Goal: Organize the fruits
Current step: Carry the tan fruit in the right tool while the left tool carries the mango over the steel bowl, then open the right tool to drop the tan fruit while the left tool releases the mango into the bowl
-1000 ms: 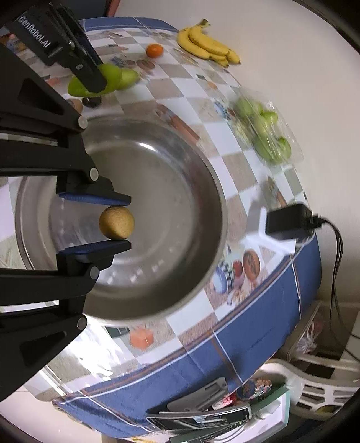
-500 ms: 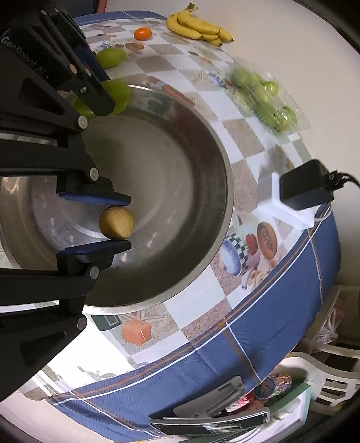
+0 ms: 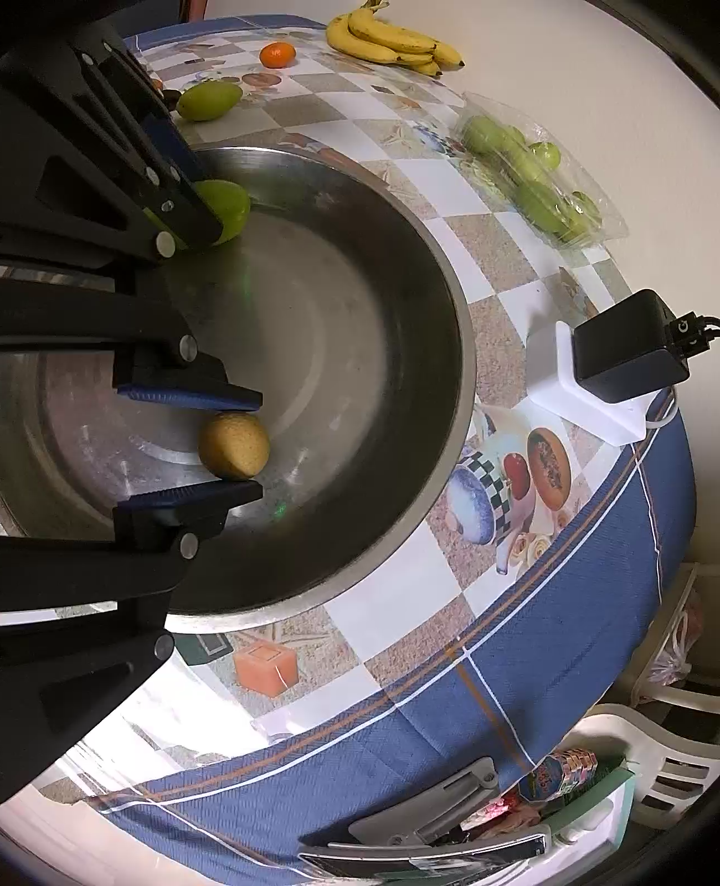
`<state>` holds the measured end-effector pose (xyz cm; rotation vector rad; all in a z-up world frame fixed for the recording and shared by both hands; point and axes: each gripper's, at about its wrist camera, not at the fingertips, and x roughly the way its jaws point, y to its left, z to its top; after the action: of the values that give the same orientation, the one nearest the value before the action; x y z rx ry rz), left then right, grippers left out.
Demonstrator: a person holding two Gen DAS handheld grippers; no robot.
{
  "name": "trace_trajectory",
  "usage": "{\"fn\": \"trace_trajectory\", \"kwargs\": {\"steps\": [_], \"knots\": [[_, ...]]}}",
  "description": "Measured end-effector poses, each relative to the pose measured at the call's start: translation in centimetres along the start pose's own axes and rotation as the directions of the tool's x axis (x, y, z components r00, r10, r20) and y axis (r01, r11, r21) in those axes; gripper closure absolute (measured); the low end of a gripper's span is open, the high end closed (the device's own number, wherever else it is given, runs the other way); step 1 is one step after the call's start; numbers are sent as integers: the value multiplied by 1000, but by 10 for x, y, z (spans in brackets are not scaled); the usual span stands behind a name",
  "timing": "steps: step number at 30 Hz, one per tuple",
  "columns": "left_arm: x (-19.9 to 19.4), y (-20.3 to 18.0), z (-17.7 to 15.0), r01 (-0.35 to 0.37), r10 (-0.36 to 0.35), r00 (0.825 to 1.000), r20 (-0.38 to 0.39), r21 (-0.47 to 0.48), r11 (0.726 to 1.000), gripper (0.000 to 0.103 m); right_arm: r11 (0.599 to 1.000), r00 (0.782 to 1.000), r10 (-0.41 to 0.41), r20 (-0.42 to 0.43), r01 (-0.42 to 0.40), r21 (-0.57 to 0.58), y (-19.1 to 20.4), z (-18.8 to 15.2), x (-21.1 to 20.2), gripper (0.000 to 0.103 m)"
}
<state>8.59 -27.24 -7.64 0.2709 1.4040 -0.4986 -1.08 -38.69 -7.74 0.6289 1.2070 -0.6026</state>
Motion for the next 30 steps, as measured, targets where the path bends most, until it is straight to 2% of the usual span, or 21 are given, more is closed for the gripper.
{"fn": "trace_trajectory", "kwargs": {"steps": [3,7,9,16,19,20,23,25,27,29,30], "knots": [[1,-2,0,-2,2,1000,-3,-2,1000,63,1000,1000,-3,4,3,-5,1,1,-1,76],[3,-4,-1,-10,10,1000,-1,-2,1000,63,1000,1000,4,9,-4,-12,3,1,-4,68],[2,-5,-2,-8,8,1000,-3,-1,1000,63,1000,1000,11,12,-11,-14,4,1,-7,68],[-27,0,-3,17,-16,997,79,-8,1000,61,999,997,27,69,-24,-38,9,2,-29,68],[-37,7,-4,4,-2,994,108,-21,1000,50,999,996,32,85,-29,-46,10,1,-38,67],[-40,9,-5,-5,8,993,119,-27,1000,44,998,995,31,90,-27,-49,10,1,-40,64],[-45,20,-5,-30,38,989,144,-55,998,39,998,995,29,93,-24,-57,12,-1,-42,54],[-47,30,-8,-37,49,987,152,-82,996,32,998,996,27,87,-22,-65,13,-2,-42,51],[-49,41,-12,-47,64,985,158,-108,993,24,997,997,24,79,-18,-73,14,-2,-39,43],[-49,51,-14,-67,89,982,168,-133,989,15,996,997,19,71,-13,-84,17,-4,-36,30],[-49,56,-15,-81,106,979,173,-146,986,13,996,998,16,68,-10,-89,18,-4,-35,27]]}}
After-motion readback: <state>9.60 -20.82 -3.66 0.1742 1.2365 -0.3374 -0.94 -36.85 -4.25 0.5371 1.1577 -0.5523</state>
